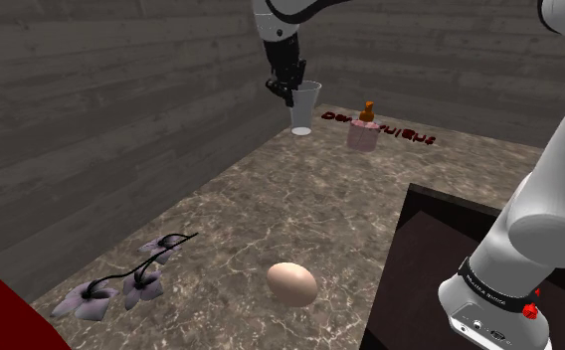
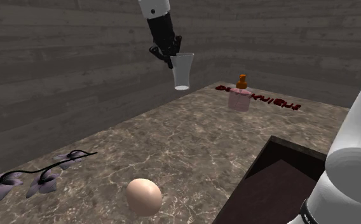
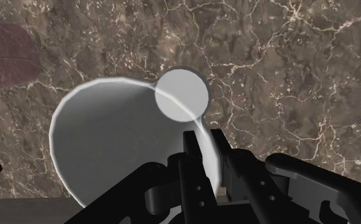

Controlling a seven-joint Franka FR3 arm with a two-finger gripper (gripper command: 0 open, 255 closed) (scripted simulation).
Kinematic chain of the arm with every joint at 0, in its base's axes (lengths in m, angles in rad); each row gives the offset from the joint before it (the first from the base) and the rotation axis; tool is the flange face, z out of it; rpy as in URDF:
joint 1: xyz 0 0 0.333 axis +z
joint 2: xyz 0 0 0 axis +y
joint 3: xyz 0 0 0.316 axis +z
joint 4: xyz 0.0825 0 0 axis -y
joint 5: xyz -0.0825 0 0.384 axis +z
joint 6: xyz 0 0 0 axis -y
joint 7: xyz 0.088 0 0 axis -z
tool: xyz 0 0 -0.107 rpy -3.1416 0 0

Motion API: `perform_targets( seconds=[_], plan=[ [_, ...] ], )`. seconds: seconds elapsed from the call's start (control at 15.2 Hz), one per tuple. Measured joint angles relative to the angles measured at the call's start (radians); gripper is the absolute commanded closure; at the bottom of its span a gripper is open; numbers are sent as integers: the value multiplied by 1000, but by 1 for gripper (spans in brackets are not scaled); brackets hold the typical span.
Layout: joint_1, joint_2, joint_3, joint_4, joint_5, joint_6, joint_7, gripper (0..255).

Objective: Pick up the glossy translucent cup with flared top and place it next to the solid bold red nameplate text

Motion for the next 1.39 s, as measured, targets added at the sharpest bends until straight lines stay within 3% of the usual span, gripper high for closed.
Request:
perform_targets(
  seconds=[0.73, 1.39],
  plan=[
    [-114, -284, -148, -322, 48, 127, -248, 255],
    [-198, -430, -311, -491, 20, 219, -470, 255]
  ],
)
